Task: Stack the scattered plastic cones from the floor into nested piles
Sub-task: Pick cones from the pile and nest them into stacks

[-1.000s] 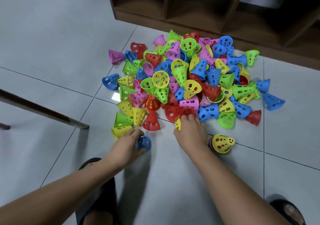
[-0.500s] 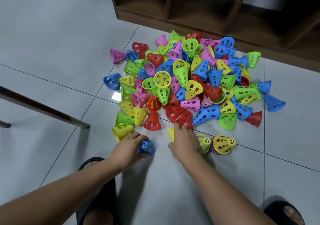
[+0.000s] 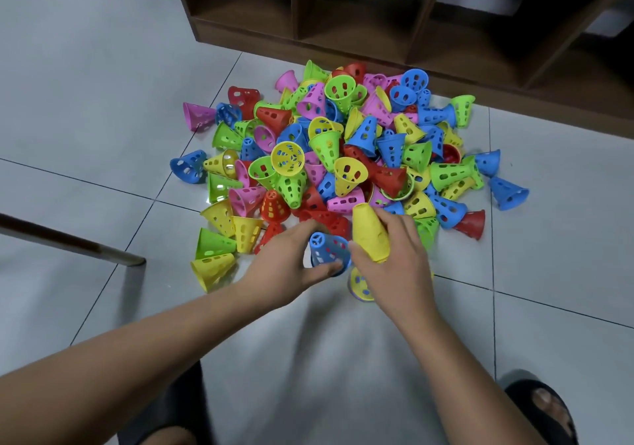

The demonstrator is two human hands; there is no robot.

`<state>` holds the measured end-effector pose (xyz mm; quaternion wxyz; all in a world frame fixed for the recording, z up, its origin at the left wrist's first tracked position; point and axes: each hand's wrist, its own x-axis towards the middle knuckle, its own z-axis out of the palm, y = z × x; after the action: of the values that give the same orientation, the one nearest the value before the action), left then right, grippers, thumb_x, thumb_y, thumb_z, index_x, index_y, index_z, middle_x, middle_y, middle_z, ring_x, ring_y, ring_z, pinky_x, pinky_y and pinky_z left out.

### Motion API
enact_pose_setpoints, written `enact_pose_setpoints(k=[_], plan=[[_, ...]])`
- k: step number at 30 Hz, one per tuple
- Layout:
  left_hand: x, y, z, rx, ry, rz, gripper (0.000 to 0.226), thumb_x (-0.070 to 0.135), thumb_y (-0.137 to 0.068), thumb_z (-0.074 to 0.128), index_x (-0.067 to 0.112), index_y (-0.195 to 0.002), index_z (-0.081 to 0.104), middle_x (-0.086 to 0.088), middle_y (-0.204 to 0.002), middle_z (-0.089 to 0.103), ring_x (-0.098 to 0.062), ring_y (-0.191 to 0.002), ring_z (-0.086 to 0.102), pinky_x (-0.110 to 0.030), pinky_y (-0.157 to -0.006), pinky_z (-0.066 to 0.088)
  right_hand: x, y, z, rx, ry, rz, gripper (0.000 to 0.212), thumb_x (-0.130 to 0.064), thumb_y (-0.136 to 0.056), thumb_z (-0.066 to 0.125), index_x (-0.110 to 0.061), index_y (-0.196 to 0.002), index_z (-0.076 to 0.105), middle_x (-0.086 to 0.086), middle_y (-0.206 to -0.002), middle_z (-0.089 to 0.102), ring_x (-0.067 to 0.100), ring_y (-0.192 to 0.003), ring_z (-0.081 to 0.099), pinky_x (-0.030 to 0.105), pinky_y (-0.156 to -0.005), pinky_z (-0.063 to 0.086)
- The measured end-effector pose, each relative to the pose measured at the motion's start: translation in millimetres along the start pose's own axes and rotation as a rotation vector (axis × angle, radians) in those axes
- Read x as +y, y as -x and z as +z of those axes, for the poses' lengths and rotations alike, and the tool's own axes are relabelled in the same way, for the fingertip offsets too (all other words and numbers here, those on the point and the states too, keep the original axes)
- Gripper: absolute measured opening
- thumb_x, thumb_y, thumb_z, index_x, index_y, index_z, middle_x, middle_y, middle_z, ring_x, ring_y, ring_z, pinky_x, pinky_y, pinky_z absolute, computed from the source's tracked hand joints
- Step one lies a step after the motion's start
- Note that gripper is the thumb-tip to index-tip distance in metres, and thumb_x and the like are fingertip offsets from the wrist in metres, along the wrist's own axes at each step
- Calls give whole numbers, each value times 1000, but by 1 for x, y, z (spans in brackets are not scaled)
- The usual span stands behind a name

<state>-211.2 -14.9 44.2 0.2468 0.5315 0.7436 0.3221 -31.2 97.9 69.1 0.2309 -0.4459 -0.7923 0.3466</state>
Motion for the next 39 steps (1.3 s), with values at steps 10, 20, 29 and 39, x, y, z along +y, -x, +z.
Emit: enact_pose_setpoints(k=[10,20,29,39], plan=[[40,-19,53,-174,-87,123,46,54,-88,81,27,-118,59,6,-110,64,-15,-96,59,-35,-80,50,94,34,-35,159,-76,307,49,-24,-90,81,-23,-134,58,-5,-127,59,17,-119,58,36,-98,49],[6,-13,76,-280,-277,120,74,58,-87,79,29,-148,48,2,-141,60,-25,-120,61,-36,-93,54,85,45,-25,122,-79,306,59,-20,-89,80,-32,-141,55,-16,-140,54,0,-122,52,20,-96,43],[-55,21,21,-74,-265,-65,51,48,-89,81,26,-132,62,7,-127,67,-18,-115,64,-36,-88,56,15,25,29,-23,118,-116,43,-19,-91,72,-22,-132,62,-8,-132,58,19,-125,53,39,-103,49],[-120,56,-47,199,-339,-313,39,39,-83,86,24,-115,70,2,-109,70,-29,-103,64,-43,-82,55,-24,-24,108,-365,364,-107,42,-30,-99,63,-17,-138,57,5,-132,56,28,-124,52,43,-97,49]])
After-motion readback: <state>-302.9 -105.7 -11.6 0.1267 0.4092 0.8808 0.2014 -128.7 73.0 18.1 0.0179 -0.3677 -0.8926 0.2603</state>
